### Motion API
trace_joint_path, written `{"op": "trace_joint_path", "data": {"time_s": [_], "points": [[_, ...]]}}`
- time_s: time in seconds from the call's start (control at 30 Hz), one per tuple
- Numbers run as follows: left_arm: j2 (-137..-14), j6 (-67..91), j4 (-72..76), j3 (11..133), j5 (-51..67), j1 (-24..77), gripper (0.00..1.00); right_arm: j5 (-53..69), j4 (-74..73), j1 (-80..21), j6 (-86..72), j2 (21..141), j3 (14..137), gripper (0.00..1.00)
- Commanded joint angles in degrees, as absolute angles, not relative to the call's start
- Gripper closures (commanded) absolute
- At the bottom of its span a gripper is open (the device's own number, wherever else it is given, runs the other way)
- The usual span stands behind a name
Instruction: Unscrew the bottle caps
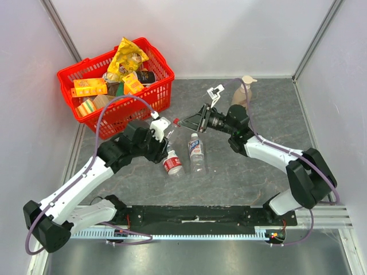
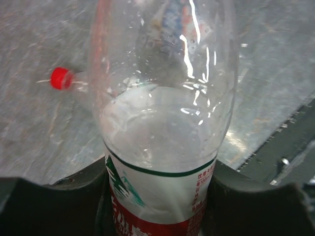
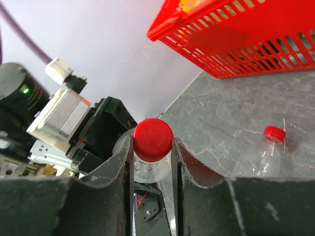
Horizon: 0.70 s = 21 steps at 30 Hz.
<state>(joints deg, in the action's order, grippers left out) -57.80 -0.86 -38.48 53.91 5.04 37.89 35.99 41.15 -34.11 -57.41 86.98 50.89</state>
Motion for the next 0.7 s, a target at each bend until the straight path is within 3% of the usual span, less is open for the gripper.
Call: {"op": "trace_joint_path", "data": {"time_s": [0.0, 0.3, 0.67], "points": [[-56.78, -4.04, -35.42, 55.46, 26.08, 39.11, 0.95, 42.88, 54.39, -35.24, -56.51, 82.45, 48.96, 1.00], [-55.90, -4.83, -34.72, 58.01, 41.47, 39.11, 0.95, 51.76, 68.55, -35.24, -57.39, 77.00, 45.79, 1.00], [-53.17, -4.39, -33.22, 59.15, 47.10, 39.11, 0.95, 56.42, 79.79, -35.24, -60.37, 73.65, 43.42, 1.00]]}}
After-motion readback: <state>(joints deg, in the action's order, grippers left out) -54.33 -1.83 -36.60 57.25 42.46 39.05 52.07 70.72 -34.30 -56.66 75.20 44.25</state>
